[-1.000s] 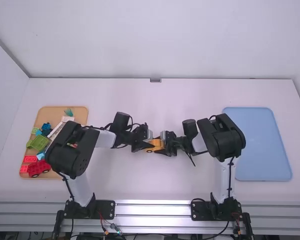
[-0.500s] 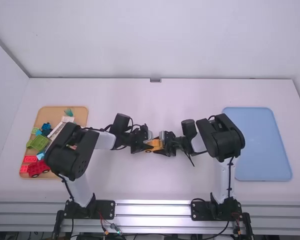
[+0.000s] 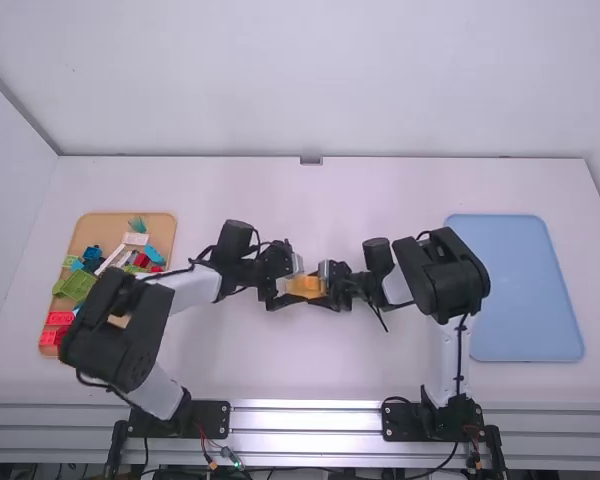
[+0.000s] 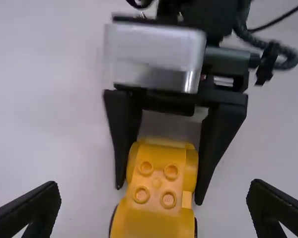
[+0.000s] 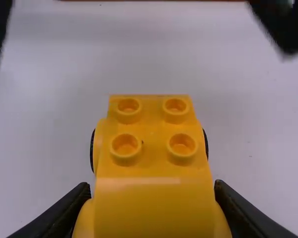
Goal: Assemble lego blocks to make yellow taxi
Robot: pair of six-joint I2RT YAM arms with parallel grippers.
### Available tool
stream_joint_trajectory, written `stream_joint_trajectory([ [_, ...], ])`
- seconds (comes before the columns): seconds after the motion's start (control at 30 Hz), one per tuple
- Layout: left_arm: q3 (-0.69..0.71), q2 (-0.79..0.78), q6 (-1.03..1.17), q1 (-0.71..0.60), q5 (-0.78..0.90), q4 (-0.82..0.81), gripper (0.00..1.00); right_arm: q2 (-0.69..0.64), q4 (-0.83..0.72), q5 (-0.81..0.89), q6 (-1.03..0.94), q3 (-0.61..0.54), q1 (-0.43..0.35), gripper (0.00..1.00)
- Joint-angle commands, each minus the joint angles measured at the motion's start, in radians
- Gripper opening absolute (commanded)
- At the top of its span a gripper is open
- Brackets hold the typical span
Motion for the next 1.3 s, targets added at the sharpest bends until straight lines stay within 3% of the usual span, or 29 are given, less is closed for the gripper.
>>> stream_joint_trajectory([
  [0.0,-0.007,-0.083,-0.030,0.065,0.019,-0.017,0.99,0.011,0.004,0.044,0.053,0.005,-0.005,0.47],
  [0.23,-0.007,-0.199,-0.371,0.249,0.010,0.000,0.99,-0.110,0.001,0.144,0.311,0.004,-0.064,0.48],
  [0.37,-0.007,-0.208,-0.531,0.357,0.007,0.035,0.99,-0.276,-0.110,0.223,0.376,0.003,-0.158,0.45],
  [0.63,-0.007,-0.207,-0.537,0.442,0.007,0.056,0.99,-0.656,-0.505,0.626,0.378,0.005,-0.438,0.42],
  [0.77,-0.007,-0.207,-0.541,0.434,-0.012,0.057,0.99,-0.761,-0.600,0.845,0.531,0.005,-0.605,0.43],
  [1.0,-0.007,-0.207,-0.798,0.433,-0.276,0.062,0.99,-0.728,-0.614,0.941,0.690,0.004,-0.857,0.44],
  [1.27,-0.007,-0.207,-0.829,0.428,-0.356,0.057,0.99,-0.577,-0.582,0.925,0.690,0.005,-0.949,0.46],
])
